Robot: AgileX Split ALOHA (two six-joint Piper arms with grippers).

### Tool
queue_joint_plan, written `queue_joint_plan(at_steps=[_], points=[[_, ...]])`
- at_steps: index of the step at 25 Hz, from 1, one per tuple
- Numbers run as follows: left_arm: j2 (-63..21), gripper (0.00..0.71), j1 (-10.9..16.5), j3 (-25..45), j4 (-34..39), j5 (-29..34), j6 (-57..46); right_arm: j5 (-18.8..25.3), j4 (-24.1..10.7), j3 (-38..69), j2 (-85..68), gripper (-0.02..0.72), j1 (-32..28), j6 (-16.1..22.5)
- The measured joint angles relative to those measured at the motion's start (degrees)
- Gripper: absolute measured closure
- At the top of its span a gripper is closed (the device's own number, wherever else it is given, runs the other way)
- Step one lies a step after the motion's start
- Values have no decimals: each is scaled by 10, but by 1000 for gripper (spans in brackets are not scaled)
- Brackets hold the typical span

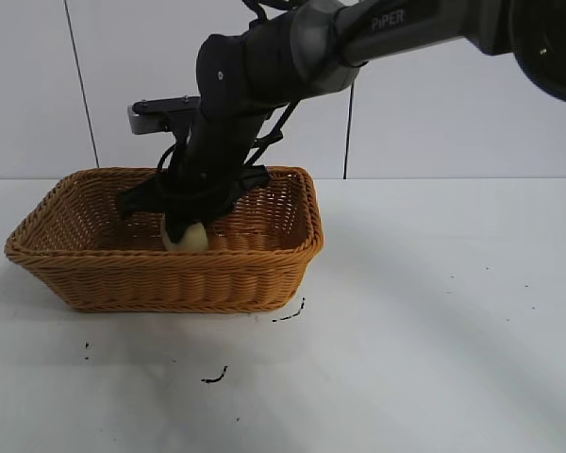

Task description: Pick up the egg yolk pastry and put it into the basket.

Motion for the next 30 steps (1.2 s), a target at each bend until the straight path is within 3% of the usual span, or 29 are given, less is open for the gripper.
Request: queue_joint_plan(at_steps=[5,18,23,30], points=[[0,14,0,0,0,0,0,24,-8,0,-43,146,0,0],[0,14,0,0,0,0,0,136,-12,-2,-172,142,-14,2],[0,14,0,0,0,0,0,174,-12,-2,-172,142,-65,2],[0,14,0,0,0,0,0,198,-17,-2,-172,142,-192,2]])
